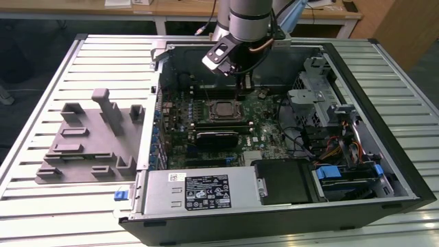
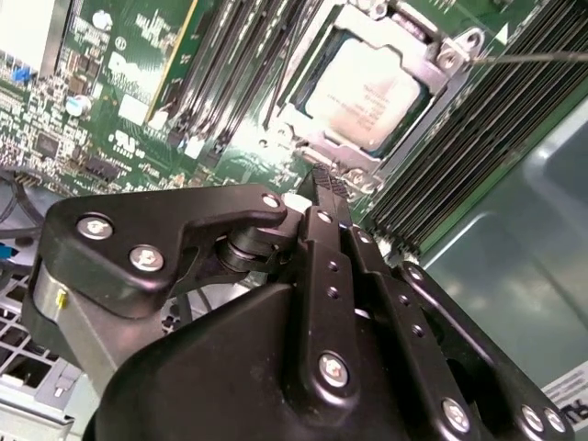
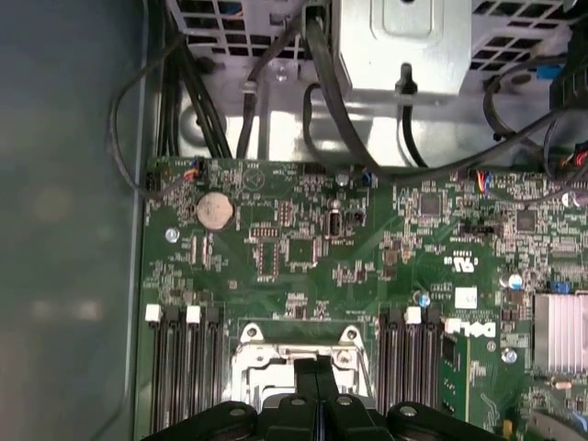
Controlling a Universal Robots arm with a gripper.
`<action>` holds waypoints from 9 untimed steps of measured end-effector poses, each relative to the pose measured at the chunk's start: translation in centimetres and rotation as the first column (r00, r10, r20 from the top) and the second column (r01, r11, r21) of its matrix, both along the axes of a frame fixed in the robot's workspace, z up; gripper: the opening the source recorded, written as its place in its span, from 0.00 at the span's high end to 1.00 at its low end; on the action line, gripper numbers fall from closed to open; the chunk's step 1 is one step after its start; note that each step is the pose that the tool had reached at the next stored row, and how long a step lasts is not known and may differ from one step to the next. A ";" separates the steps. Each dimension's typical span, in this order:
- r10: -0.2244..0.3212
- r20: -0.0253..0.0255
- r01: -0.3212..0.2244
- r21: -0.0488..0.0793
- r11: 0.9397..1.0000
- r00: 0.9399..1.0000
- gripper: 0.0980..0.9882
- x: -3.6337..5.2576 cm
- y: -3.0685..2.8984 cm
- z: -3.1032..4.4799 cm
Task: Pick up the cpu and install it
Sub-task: 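Close the cpu cover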
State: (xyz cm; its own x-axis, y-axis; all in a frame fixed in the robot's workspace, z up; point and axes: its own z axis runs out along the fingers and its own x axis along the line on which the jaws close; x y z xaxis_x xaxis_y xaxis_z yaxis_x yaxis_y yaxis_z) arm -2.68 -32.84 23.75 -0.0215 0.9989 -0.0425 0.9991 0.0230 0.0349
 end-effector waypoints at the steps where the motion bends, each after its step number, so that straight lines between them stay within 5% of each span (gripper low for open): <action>1: 0.000 0.000 0.000 0.000 1.000 1.000 0.99 -0.18 0.00 0.00; 9: 0.000 0.000 0.000 0.000 1.000 1.000 0.99 -1.31 0.00 -0.24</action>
State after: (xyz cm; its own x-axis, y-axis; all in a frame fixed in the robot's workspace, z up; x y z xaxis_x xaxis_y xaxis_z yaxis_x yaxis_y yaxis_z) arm -3.99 -32.83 23.50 -0.0213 0.9989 -0.0426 0.9991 0.0228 0.0349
